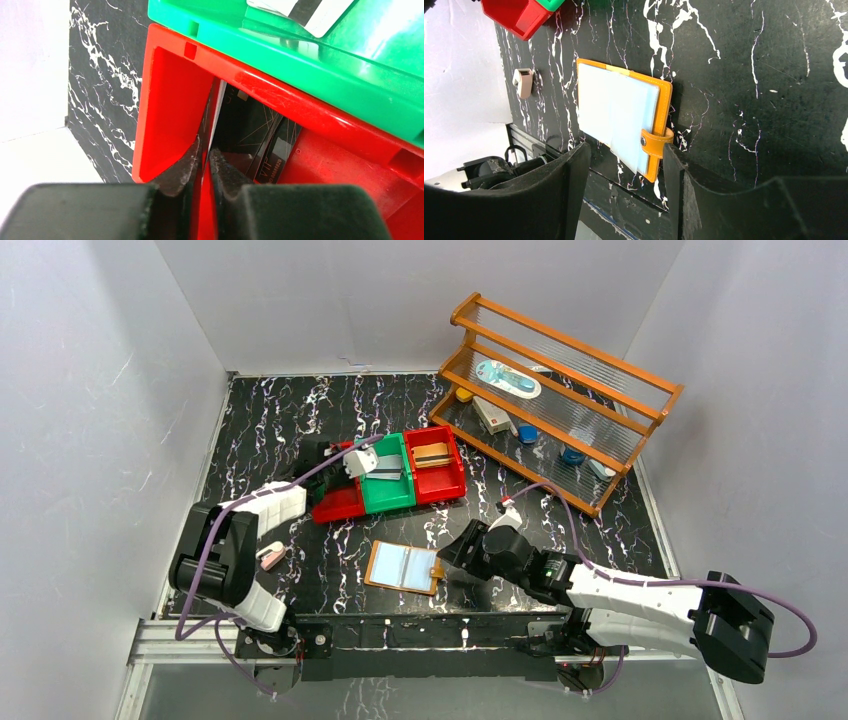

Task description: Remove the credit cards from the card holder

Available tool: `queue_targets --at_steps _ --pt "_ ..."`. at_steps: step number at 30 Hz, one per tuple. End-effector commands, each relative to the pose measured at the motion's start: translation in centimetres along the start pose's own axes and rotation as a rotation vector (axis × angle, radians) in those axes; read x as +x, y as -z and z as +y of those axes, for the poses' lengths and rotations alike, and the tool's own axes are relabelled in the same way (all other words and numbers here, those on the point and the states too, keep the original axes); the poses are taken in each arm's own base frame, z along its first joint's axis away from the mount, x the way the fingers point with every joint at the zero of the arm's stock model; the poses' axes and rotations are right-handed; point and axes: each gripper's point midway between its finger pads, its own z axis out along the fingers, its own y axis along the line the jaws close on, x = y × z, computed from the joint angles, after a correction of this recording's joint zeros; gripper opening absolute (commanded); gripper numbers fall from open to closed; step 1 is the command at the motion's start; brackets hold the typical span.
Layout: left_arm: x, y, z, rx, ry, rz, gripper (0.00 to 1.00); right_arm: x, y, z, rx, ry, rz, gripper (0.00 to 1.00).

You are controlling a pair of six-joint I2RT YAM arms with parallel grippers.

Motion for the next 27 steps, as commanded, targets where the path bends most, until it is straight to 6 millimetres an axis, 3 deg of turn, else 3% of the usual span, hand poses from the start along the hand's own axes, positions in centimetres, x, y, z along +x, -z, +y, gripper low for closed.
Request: queue_targets --at_steps 1,3,7,13,16,18,22,24,27 --pt "-0.2 0.2 0.6 -0.051 0.019 -0.03 0.15 -1.0 0.2 0.8 -0.032 -0.025 -0.044 0.64" --pt "-0.4 0.4 0.8 -0.068 0.028 -0.041 0.27 -1.1 0.3 0.8 -0.034 -0.026 -0.046 0.64" --pt "-0.9 1.1 1.3 -0.086 0.048 -0.063 0.4 -1.3 0.5 1.0 -0.038 -0.032 -0.053 0.65" --pt "-2.5 3.9 2.4 -0.121 0.131 -0.14 0.6 -1.4 0.8 1.4 -0.047 -0.025 -0.051 0.67" --pt "-4.1 6.4 3.0 -0.141 0.19 -0.222 0.82 -1.4 0.7 2.0 -0.056 -0.006 -0.04 0.68" --pt "-6.4 8.5 2.9 -0.093 0.256 -0.332 0.98 -1.3 0.5 2.6 -0.052 0.021 -0.022 0.69" --pt "-10.3 12.6 2.6 -0.013 0.484 -0.524 0.98 -0.9 -0.7 2.5 0.085 0.127 0.042 0.71" --pt "-10.9 14.0 2.5 0.003 0.652 -0.554 0.98 -0.6 -1.6 2.9 0.153 0.173 0.07 0.72" --pt "-10.2 15.3 1.5 0.015 0.846 -0.536 0.98 0.2 -3.2 3.4 0.231 0.236 0.091 0.74"
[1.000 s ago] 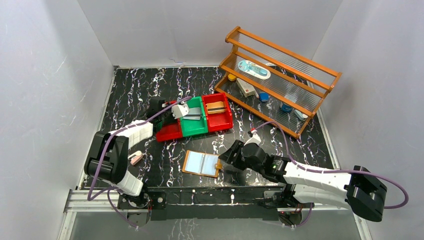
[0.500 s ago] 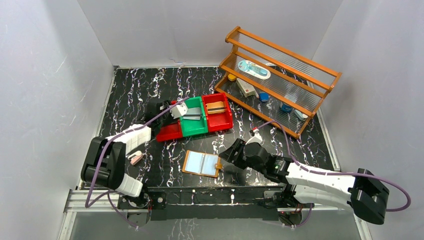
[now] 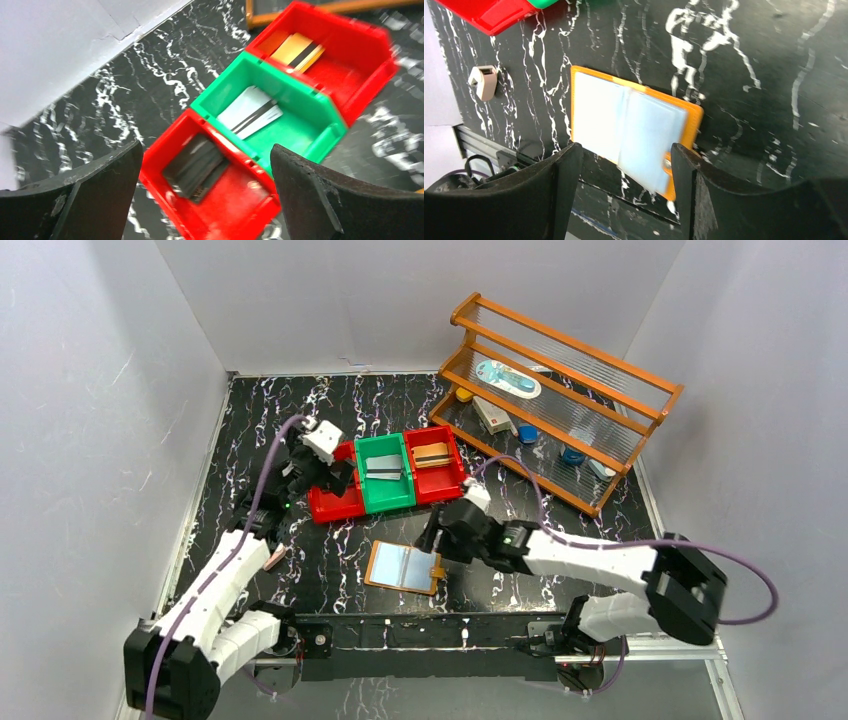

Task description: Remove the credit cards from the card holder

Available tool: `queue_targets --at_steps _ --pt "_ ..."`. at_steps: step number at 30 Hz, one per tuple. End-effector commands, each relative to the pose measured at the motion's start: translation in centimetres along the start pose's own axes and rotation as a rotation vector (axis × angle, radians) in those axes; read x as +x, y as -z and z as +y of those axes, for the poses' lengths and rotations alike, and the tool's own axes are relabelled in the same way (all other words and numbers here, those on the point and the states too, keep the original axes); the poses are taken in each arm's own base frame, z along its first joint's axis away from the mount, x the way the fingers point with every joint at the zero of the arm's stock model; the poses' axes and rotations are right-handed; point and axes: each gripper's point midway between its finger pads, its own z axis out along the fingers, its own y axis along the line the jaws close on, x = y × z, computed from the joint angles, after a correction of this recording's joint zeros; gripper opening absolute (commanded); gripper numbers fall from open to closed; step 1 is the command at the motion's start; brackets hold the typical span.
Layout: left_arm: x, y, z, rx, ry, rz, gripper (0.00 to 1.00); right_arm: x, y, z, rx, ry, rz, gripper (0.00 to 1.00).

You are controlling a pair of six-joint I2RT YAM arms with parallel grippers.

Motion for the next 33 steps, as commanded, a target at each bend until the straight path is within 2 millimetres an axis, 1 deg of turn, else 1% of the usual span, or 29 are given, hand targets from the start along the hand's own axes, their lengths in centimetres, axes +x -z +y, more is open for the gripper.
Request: queue_targets --at_steps 1,2,6,8,10,12,15,17,19,25,30,33 --pt "-0.6 2.5 -2.4 0.014 0.402 -0.014 0.98 0.3 -1.1 1.7 0.094 0.124 0.023 0.75" --pt "0.2 3.0 -2.7 -0.003 0.459 0.011 0.98 0.4 -1.4 2.4 0.1 0.137 0.023 0.76" --pt "2.8 5.6 -2.6 -0.133 0.598 0.088 0.98 1.8 -3.2 3.6 0.149 0.196 0.058 0.81" --pt "4.2 6.8 -1.8 -0.235 0.651 0.117 0.98 2.4 -4.0 4.2 0.175 0.226 0.07 0.82" --pt "5.6 8.0 -0.6 -0.366 0.713 0.136 0.98 2.9 -4.8 4.6 0.205 0.258 0.08 0.83" --pt "6.4 8.9 0.1 -0.446 0.746 0.14 0.98 3.4 -5.6 4.6 0.249 0.287 0.088 0.85" --pt "6.2 9.7 1.4 -0.512 0.708 0.135 0.98 4.1 -6.6 4.3 0.31 0.324 0.104 0.88" --pt "6.3 10.1 1.9 -0.541 0.682 0.145 0.98 4.4 -7.0 4.5 0.322 0.341 0.108 0.89" --pt "6.4 10.3 1.9 -0.547 0.684 0.149 0.98 4.7 -7.5 4.4 0.333 0.348 0.113 0.89" --pt "5.9 10.0 1.4 -0.499 0.677 0.138 0.98 6.0 -9.0 3.9 0.36 0.382 0.161 0.91" --pt "6.0 9.9 1.1 -0.481 0.669 0.143 0.98 6.9 -9.3 1.3 0.467 0.421 0.174 0.91" --pt "6.0 9.8 0.9 -0.465 0.66 0.145 0.98 7.6 -9.4 0.3 0.505 0.447 0.177 0.88"
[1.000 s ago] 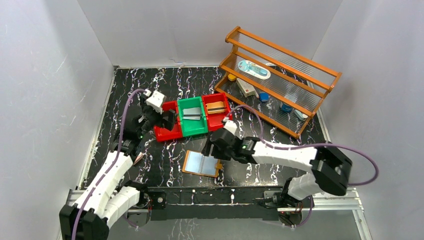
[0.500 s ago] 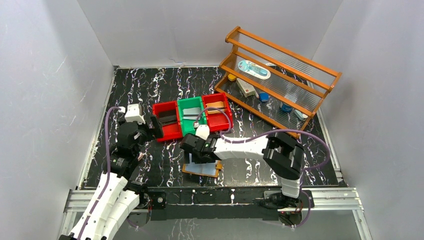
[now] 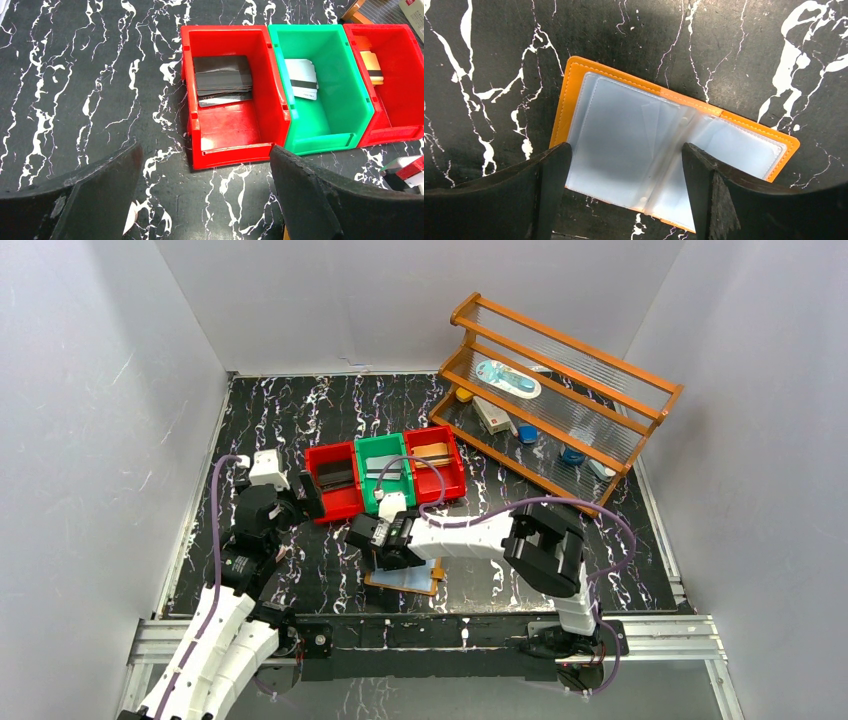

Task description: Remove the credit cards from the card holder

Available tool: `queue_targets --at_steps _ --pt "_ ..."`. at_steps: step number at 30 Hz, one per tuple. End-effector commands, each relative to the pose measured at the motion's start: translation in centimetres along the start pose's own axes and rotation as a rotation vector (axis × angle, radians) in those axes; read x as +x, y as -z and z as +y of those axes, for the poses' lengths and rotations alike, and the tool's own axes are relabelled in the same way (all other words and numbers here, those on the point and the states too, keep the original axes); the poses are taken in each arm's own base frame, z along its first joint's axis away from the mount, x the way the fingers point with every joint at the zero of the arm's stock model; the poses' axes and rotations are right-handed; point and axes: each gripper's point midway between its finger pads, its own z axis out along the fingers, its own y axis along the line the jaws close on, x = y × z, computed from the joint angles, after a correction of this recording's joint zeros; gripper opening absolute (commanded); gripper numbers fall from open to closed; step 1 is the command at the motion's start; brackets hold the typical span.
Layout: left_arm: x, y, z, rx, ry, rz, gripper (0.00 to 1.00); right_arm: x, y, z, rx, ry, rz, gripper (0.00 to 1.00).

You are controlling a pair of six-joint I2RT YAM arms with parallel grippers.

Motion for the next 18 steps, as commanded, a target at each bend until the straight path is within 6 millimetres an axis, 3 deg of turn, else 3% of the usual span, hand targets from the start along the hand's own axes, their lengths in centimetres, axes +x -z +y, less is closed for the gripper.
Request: queue_targets --at_steps 1,10,18 --pt "-0.9 0.4 -0.3 0.021 -0.013 -0.022 0.98 2.9 -2.1 -2.6 0.136 0.054 0.046 0.86" --pt "-0.7 0.3 -0.5 0.04 -0.033 -0.012 0.98 3.6 -2.5 -2.7 0.182 0.086 0.051 0.63" --pt "-0.6 0.3 -0.6 0.045 -0.04 -0.007 0.98 2.8 -1.5 -1.6 -0.035 -0.015 0.027 0.45"
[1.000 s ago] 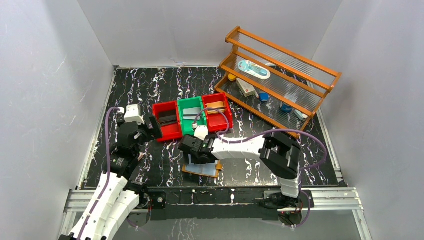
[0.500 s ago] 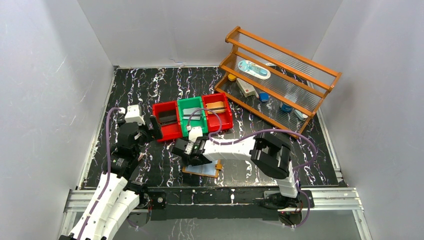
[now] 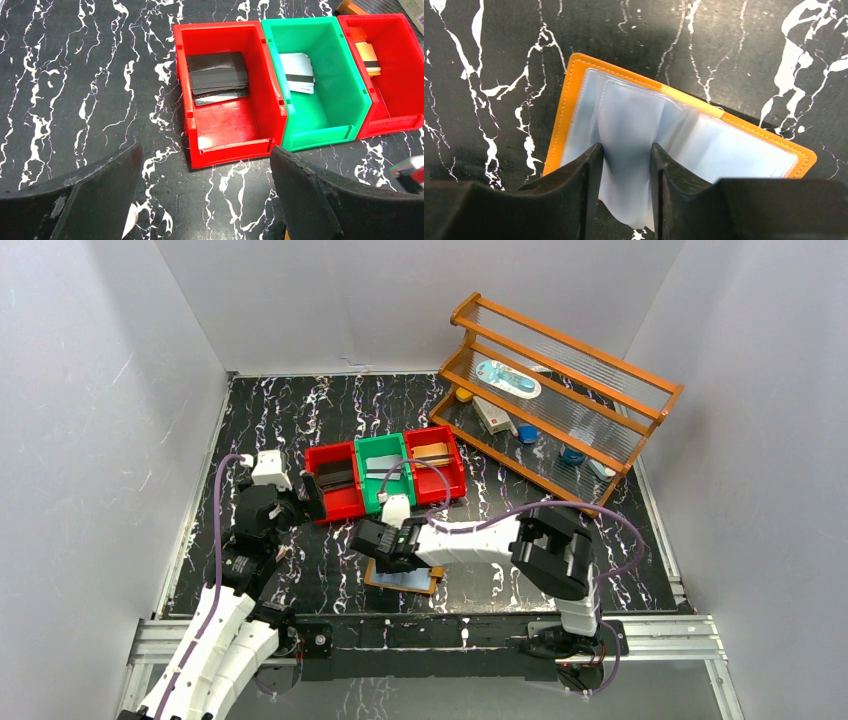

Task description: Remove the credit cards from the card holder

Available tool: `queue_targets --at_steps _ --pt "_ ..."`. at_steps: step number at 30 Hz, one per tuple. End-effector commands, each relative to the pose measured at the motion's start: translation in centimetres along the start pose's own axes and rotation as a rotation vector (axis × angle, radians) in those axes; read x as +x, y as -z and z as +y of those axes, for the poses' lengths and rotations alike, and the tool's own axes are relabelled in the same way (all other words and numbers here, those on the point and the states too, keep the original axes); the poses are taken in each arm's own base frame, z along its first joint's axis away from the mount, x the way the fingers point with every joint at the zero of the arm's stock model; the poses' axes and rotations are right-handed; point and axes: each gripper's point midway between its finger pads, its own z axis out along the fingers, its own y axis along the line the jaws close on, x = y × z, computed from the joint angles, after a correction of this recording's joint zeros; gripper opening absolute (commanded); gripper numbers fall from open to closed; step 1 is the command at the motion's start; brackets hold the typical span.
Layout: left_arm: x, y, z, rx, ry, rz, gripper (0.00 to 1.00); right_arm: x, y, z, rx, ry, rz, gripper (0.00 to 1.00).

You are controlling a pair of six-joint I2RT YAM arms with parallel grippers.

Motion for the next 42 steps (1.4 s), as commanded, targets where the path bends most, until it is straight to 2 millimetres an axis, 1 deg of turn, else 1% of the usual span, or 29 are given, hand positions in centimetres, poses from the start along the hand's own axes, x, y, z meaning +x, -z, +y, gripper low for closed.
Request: queue_targets --at_steps 1,3,8,9,10,12,14,16,20,23,26,28,30,34,35,36,38,40,42 --pt "-0.7 0.3 -0.2 0.014 -0.008 -0.014 0.98 2.5 -1.1 -1.4 -0.079 -0.029 0.083 0.41" --pt "-0.7 0.3 -0.2 0.015 -0.008 -0.013 0.98 2.2 -0.7 -0.8 -0.159 -0.04 0.08 0.37" --pt "-0.6 0.2 -0.3 0.019 -0.008 -0.012 0.98 1.5 0.0 -0.5 -0.218 -0.012 0.068 0.38" --pt "-0.7 0.3 -0.3 0.02 -0.008 -0.012 0.98 1.5 0.0 -0.6 -0.204 -0.003 0.074 0.42" --pt "-0.6 0.3 -0.3 0.021 -0.008 -0.012 0.98 1.2 0.1 -0.5 -0.186 0.0 0.072 0.51" --pt "-0.7 0.3 -0.2 0.017 -0.008 -0.013 0.98 0.9 -0.1 -0.8 -0.132 0.01 0.08 0.64" --pt "-0.7 0.3 -0.1 0.01 -0.008 -0.014 0.98 0.9 -0.5 -0.9 -0.088 0.02 0.091 0.74" --pt "-0.8 0.3 0.1 -0.003 -0.004 -0.015 0.98 0.9 -0.9 -1.2 -0.045 0.023 0.096 0.8" --pt "-0.8 0.4 0.9 -0.053 0.004 -0.015 0.98 1.3 -1.6 -2.1 0.062 0.061 0.092 0.83" --pt "-0.8 0.4 1.2 -0.07 0.004 -0.016 0.98 2.0 -1.7 -2.7 0.131 0.116 0.082 0.81" --pt "-0.8 0.4 1.2 -0.068 0.003 -0.016 0.98 2.8 -1.8 -3.6 0.212 0.17 0.072 0.78" --pt "-0.8 0.4 1.2 -0.067 0.002 -0.016 0.98 3.2 -2.0 -4.0 0.241 0.185 0.074 0.73" --pt "-0.8 0.4 1.3 -0.069 0.003 -0.016 0.98 3.5 -2.1 -4.1 0.239 0.182 0.075 0.68" --pt "-0.7 0.3 1.3 -0.071 0.0 -0.013 0.98 3.8 -2.2 -3.6 0.181 0.165 0.074 0.56" --pt "-0.7 0.3 1.2 -0.069 0.0 -0.012 0.98 3.9 -2.3 -3.4 0.159 0.162 0.074 0.5" --pt "-0.7 0.3 1.2 -0.069 0.0 -0.011 0.98 3.9 -2.2 -3.3 0.14 0.155 0.073 0.48" --pt "-0.7 0.3 1.2 -0.069 0.0 -0.011 0.98 4.0 -2.1 -2.8 0.079 0.145 0.075 0.39" --pt "-0.6 0.3 1.2 -0.069 -0.001 -0.009 0.98 3.7 -1.7 -2.0 -0.002 0.122 0.076 0.35" --pt "-0.7 0.3 1.2 -0.067 0.0 -0.01 0.98 3.5 -1.3 -1.3 -0.08 0.11 0.076 0.34"
